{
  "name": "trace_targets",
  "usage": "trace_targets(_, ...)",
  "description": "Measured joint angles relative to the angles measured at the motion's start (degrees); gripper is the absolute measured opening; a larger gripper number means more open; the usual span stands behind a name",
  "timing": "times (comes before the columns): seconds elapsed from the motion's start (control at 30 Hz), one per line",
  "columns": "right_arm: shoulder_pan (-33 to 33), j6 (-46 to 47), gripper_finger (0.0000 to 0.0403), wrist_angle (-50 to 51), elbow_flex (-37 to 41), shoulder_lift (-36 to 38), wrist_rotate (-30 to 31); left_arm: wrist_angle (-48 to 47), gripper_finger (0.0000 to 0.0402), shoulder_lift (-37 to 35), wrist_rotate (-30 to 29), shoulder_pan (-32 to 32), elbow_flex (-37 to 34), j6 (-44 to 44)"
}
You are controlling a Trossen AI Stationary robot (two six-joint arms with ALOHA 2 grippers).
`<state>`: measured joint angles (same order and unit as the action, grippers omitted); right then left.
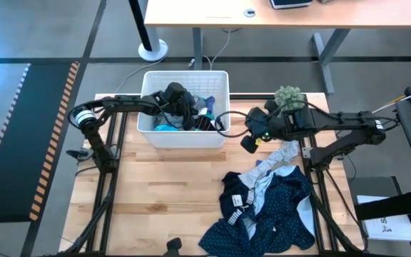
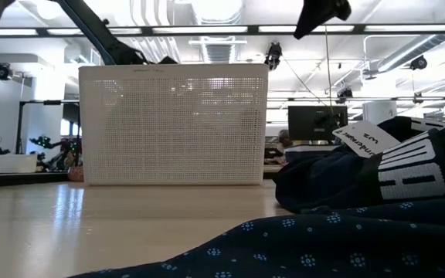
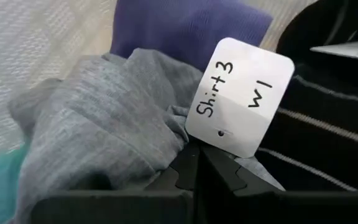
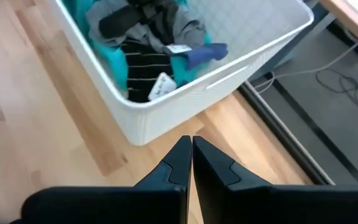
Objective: Sort clothes
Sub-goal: Adjust the clothes in the bin, then put the bottom gray sock into the bin
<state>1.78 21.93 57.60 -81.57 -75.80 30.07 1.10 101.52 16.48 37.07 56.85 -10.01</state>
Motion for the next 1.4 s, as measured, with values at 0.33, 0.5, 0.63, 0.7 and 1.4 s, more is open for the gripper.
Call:
trace_targets(0.33, 3.0, 1.1, 0.0000, -1.4, 1.3, 2.9, 0.0, 0.5, 0.0000, -9.6, 4.1, 0.1, 0.2, 2.2)
trace_targets(0.5, 3.0, 1.1, 0.0000, -0.9, 1.3, 3.5, 0.1, -0.3, 0.0000, -17.8, 4.1, 0.1, 0.2, 2.0)
trace_targets(0.63, 3.0, 1.1, 0.0000, -0.8, 1.3, 4.0, -1.0, -2.3, 0.0000, -24.1, 4.1, 0.1, 0.2, 1.1)
trace_targets(0.7, 3.0, 1.1, 0.0000, -0.5, 1.3, 4.2, -3.2, -3.2, 0.0000, -26.8, 4.1, 0.1, 0.2, 0.8)
trace_targets(1.4, 7.9, 14.7, 0.0161, 0.4, 21.9, 2.1, -24.1, 8.8, 0.0000, -54.3, 13.2, 0.3, -18.2, 6.3)
